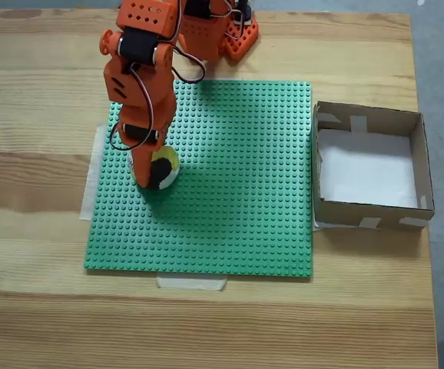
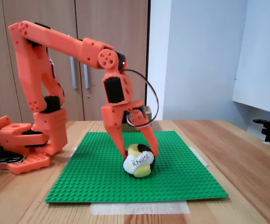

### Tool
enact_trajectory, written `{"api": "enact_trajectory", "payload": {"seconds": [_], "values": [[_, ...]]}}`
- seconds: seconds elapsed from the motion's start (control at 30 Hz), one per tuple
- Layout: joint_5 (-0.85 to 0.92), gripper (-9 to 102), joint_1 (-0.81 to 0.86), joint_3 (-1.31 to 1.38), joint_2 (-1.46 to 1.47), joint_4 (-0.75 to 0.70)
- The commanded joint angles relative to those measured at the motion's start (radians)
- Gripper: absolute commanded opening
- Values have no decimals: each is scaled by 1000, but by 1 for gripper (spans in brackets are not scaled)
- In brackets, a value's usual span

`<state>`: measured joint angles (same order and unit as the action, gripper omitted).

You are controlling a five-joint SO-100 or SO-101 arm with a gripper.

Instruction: Pick the ball and put it in the box.

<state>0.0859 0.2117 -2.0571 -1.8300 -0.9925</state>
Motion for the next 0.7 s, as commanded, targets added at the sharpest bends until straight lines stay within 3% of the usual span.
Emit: {"api": "enact_trajectory", "payload": {"seconds": [0.0, 0.67], "values": [[-9, 32, -8, 0, -3, 41], [17, 26, -11, -6, -3, 129]]}}
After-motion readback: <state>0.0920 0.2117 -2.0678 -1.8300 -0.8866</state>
